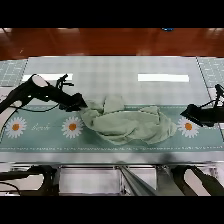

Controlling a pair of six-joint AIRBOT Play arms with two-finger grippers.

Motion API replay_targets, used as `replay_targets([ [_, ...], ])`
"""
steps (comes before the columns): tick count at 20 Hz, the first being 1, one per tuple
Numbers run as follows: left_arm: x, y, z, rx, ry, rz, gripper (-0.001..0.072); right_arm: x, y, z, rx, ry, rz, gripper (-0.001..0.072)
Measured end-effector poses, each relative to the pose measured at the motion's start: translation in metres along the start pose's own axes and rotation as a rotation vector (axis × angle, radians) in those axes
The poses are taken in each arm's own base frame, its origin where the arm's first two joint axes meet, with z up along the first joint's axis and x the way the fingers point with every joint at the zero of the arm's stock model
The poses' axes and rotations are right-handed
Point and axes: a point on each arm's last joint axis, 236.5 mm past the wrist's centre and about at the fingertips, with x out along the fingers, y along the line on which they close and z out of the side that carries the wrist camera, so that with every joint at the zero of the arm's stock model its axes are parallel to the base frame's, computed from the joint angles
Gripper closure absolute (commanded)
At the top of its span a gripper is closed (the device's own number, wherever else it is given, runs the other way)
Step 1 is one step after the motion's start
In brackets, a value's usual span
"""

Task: Fold the shirts.

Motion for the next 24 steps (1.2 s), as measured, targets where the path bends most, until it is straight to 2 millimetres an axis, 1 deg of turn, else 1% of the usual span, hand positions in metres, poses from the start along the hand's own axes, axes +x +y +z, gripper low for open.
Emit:
replay_targets([
  [1,0.008,-0.003,0.002,0.0,0.018,0.003,0.0231,0.001,0.001,-0.001,-0.001,0.002,0.008,0.0303],
  [2,0.014,-0.006,0.004,0.002,0.036,0.004,0.0486,0.001,0.001,-0.002,-0.003,0.003,0.013,0.0303],
  [3,0.019,-0.008,0.003,0.012,0.059,0.006,0.0687,0.002,0.001,-0.003,-0.011,0.007,0.013,0.0303],
  [5,0.024,-0.009,0.0,0.064,0.107,0.017,0.069,0.002,0.002,-0.006,-0.036,0.014,0.02,0.0303],
  [9,0.02,-0.008,-0.003,0.152,0.168,0.054,0.069,0.003,0.004,-0.014,-0.073,0.046,0.033,0.0303],
  [13,0.016,-0.008,-0.005,0.187,0.193,0.07,0.069,0.005,0.02,-0.022,-0.086,0.091,0.11,0.0303],
  [16,0.015,-0.009,-0.005,0.192,0.198,0.073,0.069,0.013,0.029,-0.029,-0.082,0.142,0.163,0.0303],
  [18,0.015,-0.009,-0.005,0.186,0.202,0.076,0.069,0.021,0.038,-0.032,-0.066,0.178,0.216,0.0303],
  [21,0.014,-0.008,-0.005,0.173,0.202,0.079,0.0689,0.041,0.052,-0.042,-0.067,0.255,0.268,0.0294],
  [22,0.014,-0.008,-0.005,0.168,0.201,0.08,0.069,0.05,0.056,-0.047,-0.074,0.281,0.272,0.0313],
  [23,0.014,-0.008,-0.005,0.163,0.201,0.081,0.0689,0.058,0.061,-0.051,-0.084,0.302,0.277,0.0485],
  [24,0.015,-0.008,-0.004,0.158,0.198,0.081,0.0689,0.065,0.067,-0.055,-0.095,0.32,0.284,0.0683],
])
